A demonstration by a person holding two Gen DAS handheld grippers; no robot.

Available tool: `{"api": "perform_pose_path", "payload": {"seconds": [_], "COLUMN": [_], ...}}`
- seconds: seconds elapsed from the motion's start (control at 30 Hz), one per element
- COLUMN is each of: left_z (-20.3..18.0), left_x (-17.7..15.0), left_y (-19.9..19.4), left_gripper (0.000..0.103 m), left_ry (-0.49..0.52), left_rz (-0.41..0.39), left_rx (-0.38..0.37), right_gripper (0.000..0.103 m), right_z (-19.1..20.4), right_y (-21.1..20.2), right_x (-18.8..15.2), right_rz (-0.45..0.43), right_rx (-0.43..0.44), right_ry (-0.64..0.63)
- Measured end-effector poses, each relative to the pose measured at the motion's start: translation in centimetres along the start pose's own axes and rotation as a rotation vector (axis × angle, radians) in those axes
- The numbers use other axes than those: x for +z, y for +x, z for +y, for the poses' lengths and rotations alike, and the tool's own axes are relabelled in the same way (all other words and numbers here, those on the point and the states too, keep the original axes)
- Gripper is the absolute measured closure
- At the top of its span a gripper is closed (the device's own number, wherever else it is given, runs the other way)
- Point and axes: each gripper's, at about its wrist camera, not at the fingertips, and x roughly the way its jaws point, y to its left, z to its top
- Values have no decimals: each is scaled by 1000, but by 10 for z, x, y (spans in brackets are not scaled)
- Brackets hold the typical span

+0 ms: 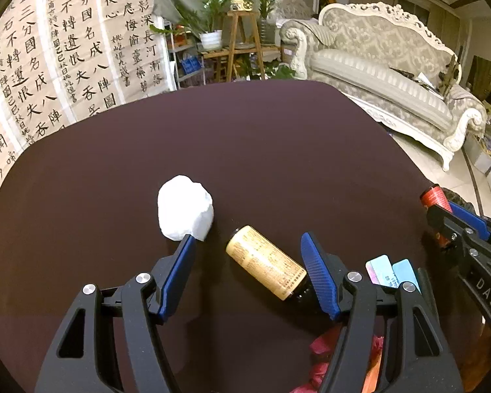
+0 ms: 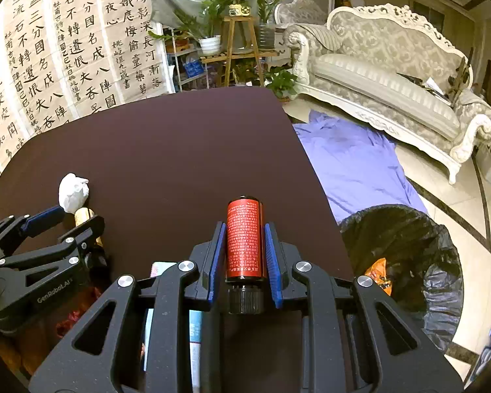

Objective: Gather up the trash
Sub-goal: 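Grasp the gold bottle with the left gripper while the right gripper grasps the red can, then carry the gold bottle and red can over the bin and open both grippers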

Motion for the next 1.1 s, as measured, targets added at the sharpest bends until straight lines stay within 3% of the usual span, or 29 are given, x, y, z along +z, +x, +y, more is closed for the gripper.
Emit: {"api": "perform_pose_path", "payload": {"seconds": [0.1,0.17,0.23,0.3,0.63,1.1], "left_z": [1,2,2,3,0,-21], "left_x": [-2,-5,-7,-9,-11,0], "left_y": [3,4,4,5,-5,-47], "left_gripper": [58,60,72,77,78,78], "left_ry": [9,16,29,35,49,76], "left_rz": [18,20,23,22,-11,-148], "left_rx": [-16,-24,-27,-41,-41,-56], "right_gripper": [80,80,80,80,80,80], "right_z": [-2,-2,-2,-3,-8,-31], "right_y": [1,3,4,3,2,-29], "right_x": [-4,-5,-7,-9,-12,-31], "right_rz": [4,8,12,14,13,-37], "right_rx": [4,6,8,8,7,-30], "right_ry": [6,7,8,10,16,62]}}
